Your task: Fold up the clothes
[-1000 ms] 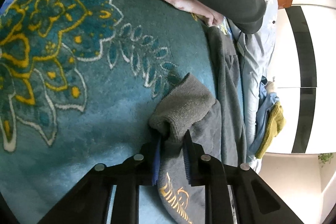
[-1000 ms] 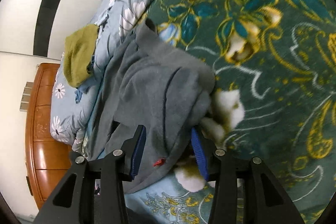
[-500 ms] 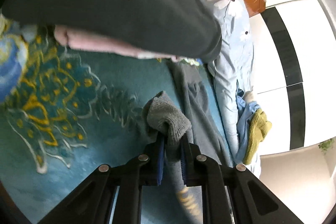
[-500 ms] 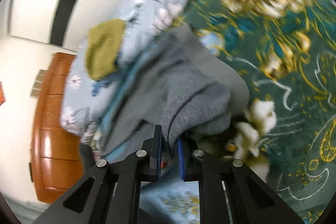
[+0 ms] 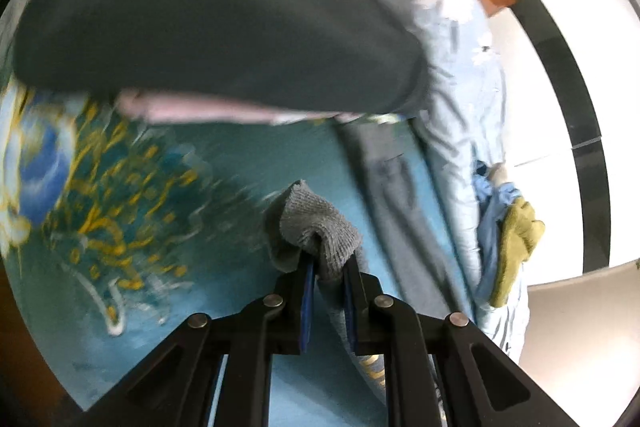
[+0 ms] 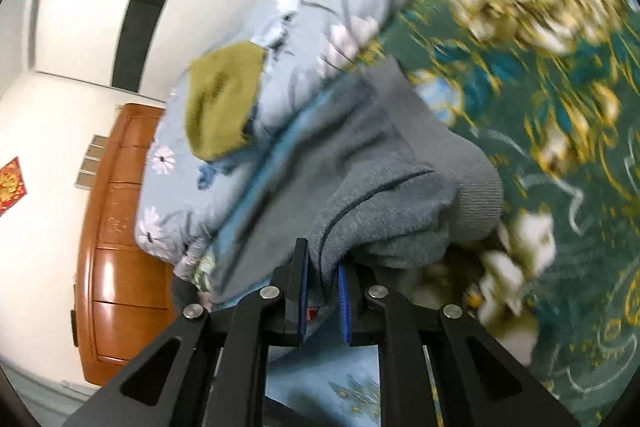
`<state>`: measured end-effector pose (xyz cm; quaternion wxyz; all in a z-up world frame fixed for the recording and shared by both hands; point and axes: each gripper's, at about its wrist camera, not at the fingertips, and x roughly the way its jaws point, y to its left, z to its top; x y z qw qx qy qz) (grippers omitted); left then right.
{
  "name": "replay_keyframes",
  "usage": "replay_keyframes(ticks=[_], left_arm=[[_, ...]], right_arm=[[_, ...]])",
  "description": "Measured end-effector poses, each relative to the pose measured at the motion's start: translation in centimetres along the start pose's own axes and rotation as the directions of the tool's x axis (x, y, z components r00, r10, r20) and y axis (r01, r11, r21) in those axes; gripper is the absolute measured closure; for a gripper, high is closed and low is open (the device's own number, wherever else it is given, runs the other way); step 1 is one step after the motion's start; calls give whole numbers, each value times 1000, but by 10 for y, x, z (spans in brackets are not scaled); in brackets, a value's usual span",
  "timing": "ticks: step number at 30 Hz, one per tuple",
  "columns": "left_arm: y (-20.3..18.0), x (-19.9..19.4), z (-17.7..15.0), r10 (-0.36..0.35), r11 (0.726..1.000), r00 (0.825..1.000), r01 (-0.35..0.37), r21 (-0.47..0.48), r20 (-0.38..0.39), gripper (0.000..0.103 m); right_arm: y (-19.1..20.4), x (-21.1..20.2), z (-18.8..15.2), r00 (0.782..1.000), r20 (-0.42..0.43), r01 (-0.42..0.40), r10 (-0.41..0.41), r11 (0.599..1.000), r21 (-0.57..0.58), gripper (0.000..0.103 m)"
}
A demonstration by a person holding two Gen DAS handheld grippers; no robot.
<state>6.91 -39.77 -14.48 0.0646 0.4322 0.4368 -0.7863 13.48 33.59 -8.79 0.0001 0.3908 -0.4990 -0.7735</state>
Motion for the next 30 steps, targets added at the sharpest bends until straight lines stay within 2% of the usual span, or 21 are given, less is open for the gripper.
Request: replay_keyframes(ticks=[2, 5, 8, 11, 14, 15, 18, 19, 20, 21, 23, 26, 30], left_arm=[[-24, 1, 8, -12, 999, 1000, 12, 32, 4, 89], [-63, 14, 22, 24, 996, 1000, -24, 86, -2, 89], [-93, 43, 39, 119, 987, 993, -116, 109, -20, 89], [-114, 82, 55, 226, 971, 971, -218, 99, -77, 89], [-131, 123, 67, 316, 946, 941, -304, 112, -118, 89], [-136, 136, 72, 340, 938, 932, -327, 112, -127, 85], [-146, 170, 82, 357, 933, 922, -345, 97, -150, 84], [-150, 181, 85, 362, 932, 919, -351, 93, -158, 79], [-153, 190, 87, 354, 934, 923, -342, 101, -151, 70], [-156, 199, 90, 345, 937, 927, -332, 110, -145, 66], [-162, 207, 95, 307, 947, 944, -291, 136, -121, 52], [-163, 207, 99, 200, 969, 974, -180, 172, -108, 46], [-149, 188, 98, 69, 984, 991, -49, 170, -111, 42]], right_arm=[[8, 1, 11, 1000, 11, -13, 13, 1000, -8, 90], [15, 8, 31, 999, 20, -29, 29, 1000, 4, 90], [20, 19, 50, 999, 24, -32, 31, 999, 12, 90], [28, 37, 70, 1000, 21, -17, 17, 1000, 4, 90], [36, 58, 90, 1000, 19, 6, -6, 1000, -7, 90], [38, 66, 97, 1000, 17, 18, -18, 1000, -6, 90], [42, 87, 115, 998, 16, 53, -53, 999, -8, 90], [42, 95, 121, 998, 15, 66, -66, 998, -10, 90], [43, 102, 126, 997, 14, 79, -79, 997, -13, 90], [42, 110, 131, 995, 11, 95, -95, 995, -15, 90], [38, 125, 138, 992, 3, 124, -124, 992, -10, 90], [30, 142, 141, 988, -11, 156, -156, 988, 6, 90], [20, 154, 141, 986, -24, 166, -165, 986, 20, 89]])
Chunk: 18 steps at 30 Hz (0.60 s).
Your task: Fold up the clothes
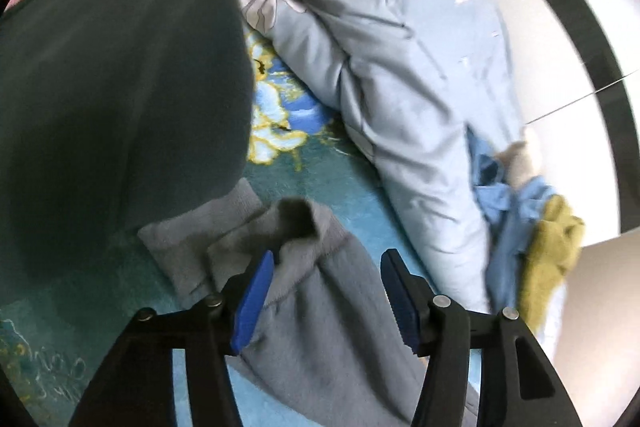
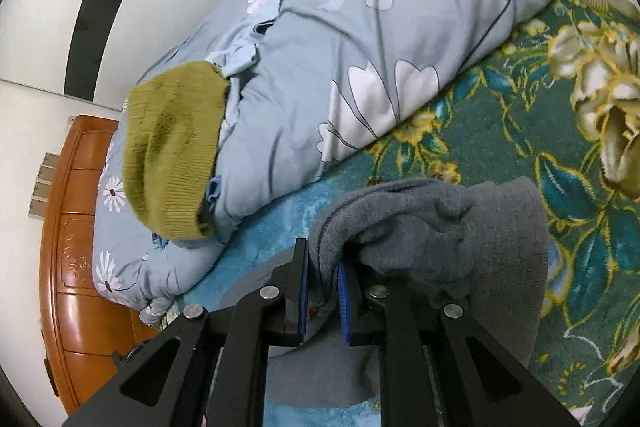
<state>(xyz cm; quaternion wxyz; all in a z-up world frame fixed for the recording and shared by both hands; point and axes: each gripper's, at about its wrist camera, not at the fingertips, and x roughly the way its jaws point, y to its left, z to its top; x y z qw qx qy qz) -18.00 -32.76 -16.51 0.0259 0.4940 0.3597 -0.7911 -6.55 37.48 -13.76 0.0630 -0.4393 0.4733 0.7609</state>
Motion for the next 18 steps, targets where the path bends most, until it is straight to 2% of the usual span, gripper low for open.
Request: replay_keyframes(ticks=[1, 4, 6, 9, 12, 15, 16, 18], left_arm=[[5, -6, -3, -16, 1000, 1000, 16, 6, 7, 41], [22, -19, -16, 49, 998, 998, -50, 31, 34, 40], [33, -16, -20, 63, 997, 998, -64, 36, 22, 40], [51, -2, -19, 58, 998, 998, -58, -6, 7, 40], [52, 11, -16, 56, 998, 998, -56, 10, 4, 40], [43, 16, -13, 69, 995, 997, -71, 69, 25, 41], [39, 19, -12, 74, 992, 997, -77, 98, 32, 41], [34, 28, -9, 82, 988, 997, -82, 130, 8, 42]], right_arm=[[-1, 2, 0, 1000, -1, -1, 1, 1000, 2, 89], [-3, 5, 1, 1000, 0, 2, -2, 1000, 2, 89], [-2, 5, 1, 1000, 1, 6, -6, 1000, -1, 89], [0, 4, 0, 1000, 2, 7, -7, 1000, -1, 88], [-1, 2, -1, 1000, -4, 7, -7, 1000, -1, 87], [1, -2, -1, 1000, -5, 3, -3, 1000, -1, 85], [2, -5, -2, 1000, 0, 2, -2, 1000, -10, 81], [5, -11, -2, 1000, 10, 1, 0, 1000, -27, 53]])
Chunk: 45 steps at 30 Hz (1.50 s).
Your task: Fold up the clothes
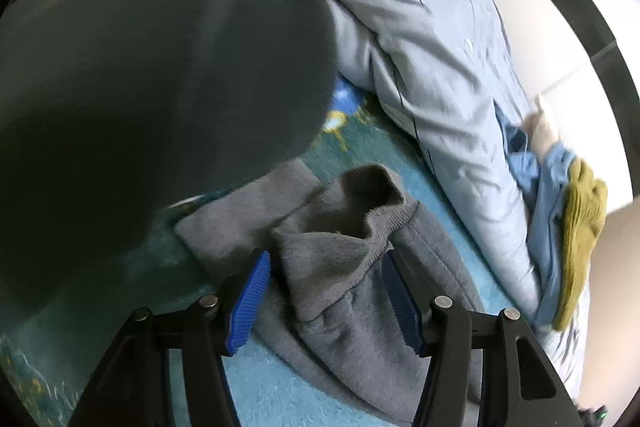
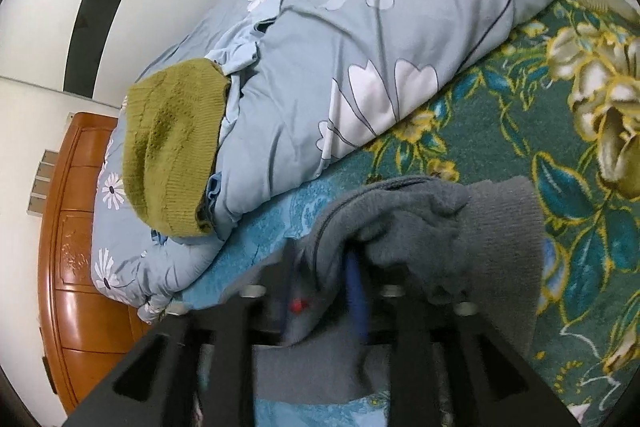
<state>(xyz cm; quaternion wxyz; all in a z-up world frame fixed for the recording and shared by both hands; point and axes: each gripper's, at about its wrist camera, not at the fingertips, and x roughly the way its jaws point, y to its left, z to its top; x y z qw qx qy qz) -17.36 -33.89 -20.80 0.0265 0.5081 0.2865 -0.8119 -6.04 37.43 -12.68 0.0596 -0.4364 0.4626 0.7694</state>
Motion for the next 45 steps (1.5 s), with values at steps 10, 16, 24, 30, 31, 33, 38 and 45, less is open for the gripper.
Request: replay_keyframes(ticks=[10, 16, 24, 30, 31, 33, 38, 45], left_arm=[[-16, -33, 1, -55, 998, 990, 50, 36, 132, 93], [-5, -33, 9, 94, 995, 990, -97, 20, 105, 92], [31, -27, -14, 66, 997, 996, -63, -50, 64, 46], [50, -9, -20, 86, 994, 996, -83, -71, 39, 41], [56, -6, -20, 45, 993, 998, -41, -112, 40, 41], [64, 0, -19, -13, 986, 999, 20, -165, 44, 41], [73, 7, -16, -55, 976, 996, 69, -206, 71, 48], [66, 7, -11, -49, 974, 995, 66, -218, 83, 74]], right_arm=[[-12, -34, -10, 998, 44, 35, -33, 999, -35, 43], [-46, -40, -33, 997, 17, 76, -76, 997, 0, 43], [-83, -39, -69, 994, -31, 103, -102, 993, 58, 43], [-104, -30, -91, 997, -38, 73, -69, 990, 119, 42], [-107, -28, -92, 998, -27, 53, -50, 989, 139, 42], [-110, -23, -95, 1000, -5, 15, -14, 985, 173, 42], [-108, -15, -99, 998, 36, -50, 44, 980, 190, 29], [-104, -5, -101, 995, 84, -70, 53, 973, 219, 29]])
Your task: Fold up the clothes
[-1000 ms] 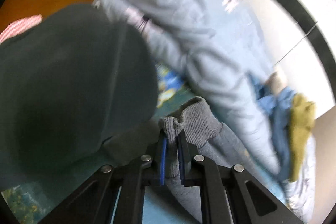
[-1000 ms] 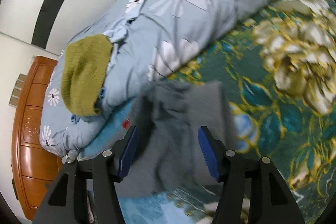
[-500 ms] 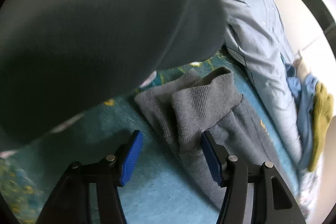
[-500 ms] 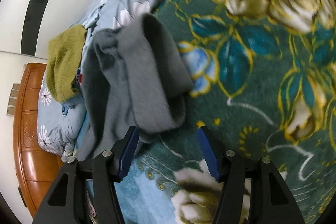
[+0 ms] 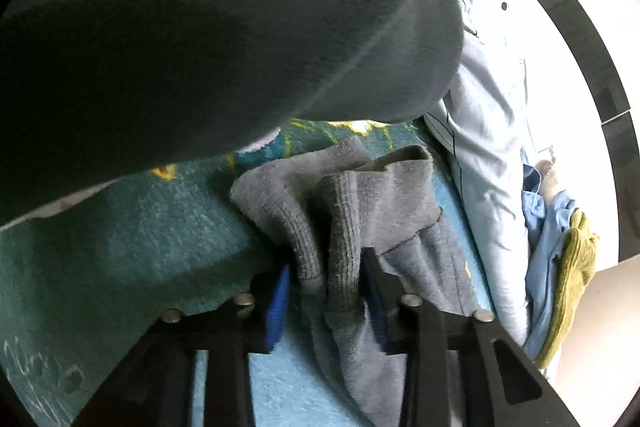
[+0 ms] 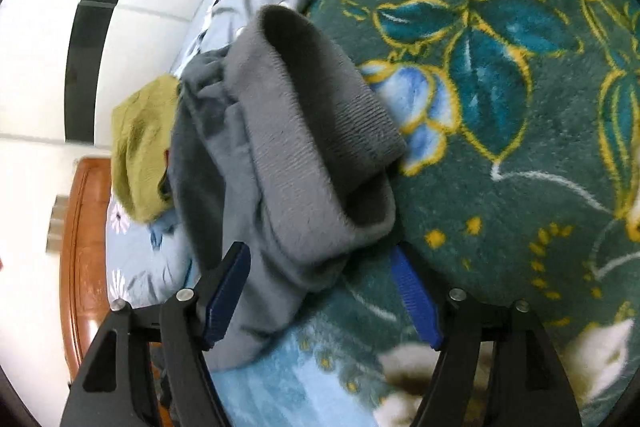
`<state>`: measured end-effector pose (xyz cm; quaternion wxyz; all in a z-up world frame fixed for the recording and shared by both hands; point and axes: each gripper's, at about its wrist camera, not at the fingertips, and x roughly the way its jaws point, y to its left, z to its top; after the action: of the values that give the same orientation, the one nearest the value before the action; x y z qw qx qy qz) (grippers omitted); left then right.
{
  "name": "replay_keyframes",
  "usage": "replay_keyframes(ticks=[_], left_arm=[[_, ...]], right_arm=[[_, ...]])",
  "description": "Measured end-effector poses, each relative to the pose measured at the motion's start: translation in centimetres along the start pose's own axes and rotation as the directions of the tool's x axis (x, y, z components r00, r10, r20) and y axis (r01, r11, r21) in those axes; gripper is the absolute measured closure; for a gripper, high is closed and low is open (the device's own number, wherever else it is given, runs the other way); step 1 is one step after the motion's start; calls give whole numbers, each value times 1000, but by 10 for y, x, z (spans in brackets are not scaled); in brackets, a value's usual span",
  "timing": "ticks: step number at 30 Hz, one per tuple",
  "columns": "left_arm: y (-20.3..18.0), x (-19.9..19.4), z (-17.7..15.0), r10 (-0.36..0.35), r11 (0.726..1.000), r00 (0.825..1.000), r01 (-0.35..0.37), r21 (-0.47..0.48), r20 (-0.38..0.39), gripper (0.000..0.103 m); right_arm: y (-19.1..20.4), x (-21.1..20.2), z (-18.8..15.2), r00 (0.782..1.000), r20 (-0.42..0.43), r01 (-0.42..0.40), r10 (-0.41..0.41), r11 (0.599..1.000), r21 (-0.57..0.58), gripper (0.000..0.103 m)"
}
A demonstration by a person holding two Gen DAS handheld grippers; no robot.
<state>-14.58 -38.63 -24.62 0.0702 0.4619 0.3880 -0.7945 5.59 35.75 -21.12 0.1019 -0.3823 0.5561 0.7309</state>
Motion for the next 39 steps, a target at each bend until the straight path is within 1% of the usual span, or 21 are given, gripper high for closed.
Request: replay_keyframes(ticks=[2, 4, 5, 7, 8, 9, 13, 14, 16, 18, 20, 22, 23, 24, 26, 27, 30, 32, 35, 37, 39], left_arm=[[-4, -6, 1, -6, 1000, 1000, 6, -6, 6, 81], [-8, -13, 3, -14, 1000, 1000, 14, -5, 13, 82], [-12, -19, 4, -19, 1000, 1000, 19, 4, 16, 83], [-19, -31, 6, -30, 999, 999, 29, 21, 21, 83], [-23, -37, 7, -35, 999, 999, 34, 28, 24, 83], [-26, -43, 8, -40, 999, 999, 39, 36, 26, 83], [-43, -91, -4, -75, 994, 996, 70, 86, 50, 84], [-35, -117, -12, -88, 991, 995, 82, 103, 56, 84], [-40, -143, -10, -118, 985, 990, 107, 137, 77, 84], [-40, -176, -18, -154, 974, 982, 131, 185, 111, 84], [-43, -191, -24, -185, 967, 975, 157, 202, 127, 84], [-25, -202, -41, -201, 965, 969, 170, 202, 142, 84], [-4, -209, -49, -190, 967, 971, 161, 195, 144, 84], [8, -188, -65, -138, 977, 982, 113, 183, 132, 84], [35, -171, -79, -71, 989, 994, 60, 132, 78, 84], [64, -154, -90, -34, 997, 999, 32, 75, 31, 84], [111, -137, -110, 13, 999, 1000, -13, -42, 5, 84], [129, -141, -119, -32, 991, 999, 33, -129, 9, 84], [135, -136, -123, -61, 986, 998, 61, -154, 6, 81], [127, -138, -116, -55, 991, 998, 53, -122, -7, 81], [118, -138, -106, -56, 993, 998, 53, -104, -24, 76]], right_arm=[[5, 1, 2, 999, 46, 4, -4, 1000, 2, 29], [9, 0, 5, 996, 84, 5, -6, 1000, 16, 29], [10, -1, 6, 995, 101, 2, -6, 1000, 31, 33], [8, -4, 12, 992, 126, -7, -3, 997, 80, 48], [8, -5, 15, 991, 131, 0, -13, 995, 98, 61], [9, -7, 18, 991, 130, 3, -17, 994, 109, 69], [26, -22, 35, 994, 111, -14, 5, 996, 84, 78], [34, -30, 38, 994, 110, -27, 20, 998, 60, 80], [53, -49, 43, 992, 106, -66, 67, 998, -5, 82], [70, -69, 47, 988, 100, -107, 114, 992, -67, 82], [76, -94, 44, 982, 95, -155, 166, 981, -113, 82], [71, -116, 50, 975, 89, -191, 206, 970, -151, 82], [63, -122, 49, 977, 81, -184, 199, 969, -166, 82], [50, -124, 47, 984, 66, -155, 168, 972, -175, 82], [21, -124, 43, 994, 35, -95, 103, 980, -177, 82], [0, -117, 42, 998, 16, -63, 66, 988, -142, 82], [-44, -105, 37, 1000, -6, -20, 20, 999, -38, 82], [-61, -102, 35, 1000, -9, -12, 12, 1000, 3, 82], [-63, -102, 39, 1000, -19, -10, 10, 1000, -15, 82], [-58, -102, 42, 1000, -30, 2, -3, 999, -43, 81], [-58, -108, 39, 999, -34, 17, -19, 998, -68, 76]])
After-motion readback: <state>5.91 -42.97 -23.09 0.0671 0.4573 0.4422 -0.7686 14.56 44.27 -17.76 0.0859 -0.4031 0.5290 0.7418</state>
